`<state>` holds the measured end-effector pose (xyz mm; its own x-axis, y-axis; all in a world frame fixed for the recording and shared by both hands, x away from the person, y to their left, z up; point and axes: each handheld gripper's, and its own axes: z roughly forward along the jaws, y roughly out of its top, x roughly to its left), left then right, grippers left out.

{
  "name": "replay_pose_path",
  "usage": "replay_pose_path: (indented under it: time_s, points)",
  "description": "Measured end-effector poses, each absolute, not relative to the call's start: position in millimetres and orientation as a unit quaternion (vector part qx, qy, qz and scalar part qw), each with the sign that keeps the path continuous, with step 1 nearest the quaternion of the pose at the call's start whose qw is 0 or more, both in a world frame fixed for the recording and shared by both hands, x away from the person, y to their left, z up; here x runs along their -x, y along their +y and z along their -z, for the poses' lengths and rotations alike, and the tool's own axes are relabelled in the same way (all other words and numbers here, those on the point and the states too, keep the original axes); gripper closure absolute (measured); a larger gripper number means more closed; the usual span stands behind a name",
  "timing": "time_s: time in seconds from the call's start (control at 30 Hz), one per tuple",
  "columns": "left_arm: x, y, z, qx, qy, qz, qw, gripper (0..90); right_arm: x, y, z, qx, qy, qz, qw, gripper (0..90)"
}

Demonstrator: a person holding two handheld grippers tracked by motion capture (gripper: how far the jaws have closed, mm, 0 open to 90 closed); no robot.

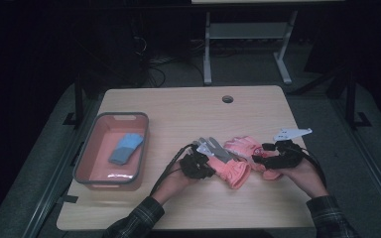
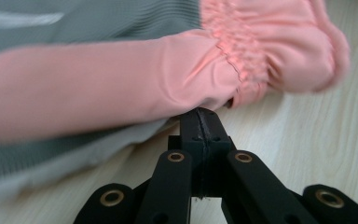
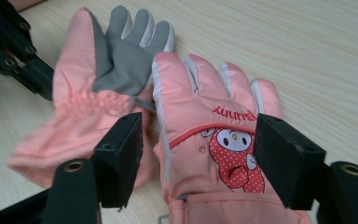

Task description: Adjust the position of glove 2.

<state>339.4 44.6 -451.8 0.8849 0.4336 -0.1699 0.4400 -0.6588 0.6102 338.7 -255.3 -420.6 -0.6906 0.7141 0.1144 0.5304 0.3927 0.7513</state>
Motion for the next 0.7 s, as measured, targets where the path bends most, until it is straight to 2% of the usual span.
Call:
replay_pose_path:
  time_s: [0.2,0.33,0.47,0.53,0.57,0.7]
  points:
    - [-338.0,39.3,452.6,-0.915,0.228,0.004,0.334,89.6,-339.7,-264.7,415.0,-0.368,0.827,-0.412,0.107,37.7]
    - [-337.5,49.8,449.6,-0.912,0.229,-0.002,0.34,88.1,-341.1,-272.3,414.6,-0.364,0.832,-0.407,0.101,42.5]
    - [-333.2,67.6,448.5,-0.912,0.229,-0.014,0.339,82.6,-345.0,-279.1,419.6,-0.363,0.838,-0.399,0.084,44.3]
    - [-330.0,78.0,448.4,-0.911,0.229,-0.021,0.341,74.9,-346.9,-282.6,423.1,-0.363,0.838,-0.401,0.072,43.1]
    - [-328.1,83.3,448.3,-0.91,0.231,-0.024,0.343,74.9,-346.8,-283.1,424.3,-0.369,0.838,-0.397,0.063,41.2]
    - [-321.1,103.5,449.4,-0.904,0.243,-0.029,0.35,65.5,-345.3,-279.9,428.8,-0.365,0.844,-0.388,0.065,40.3]
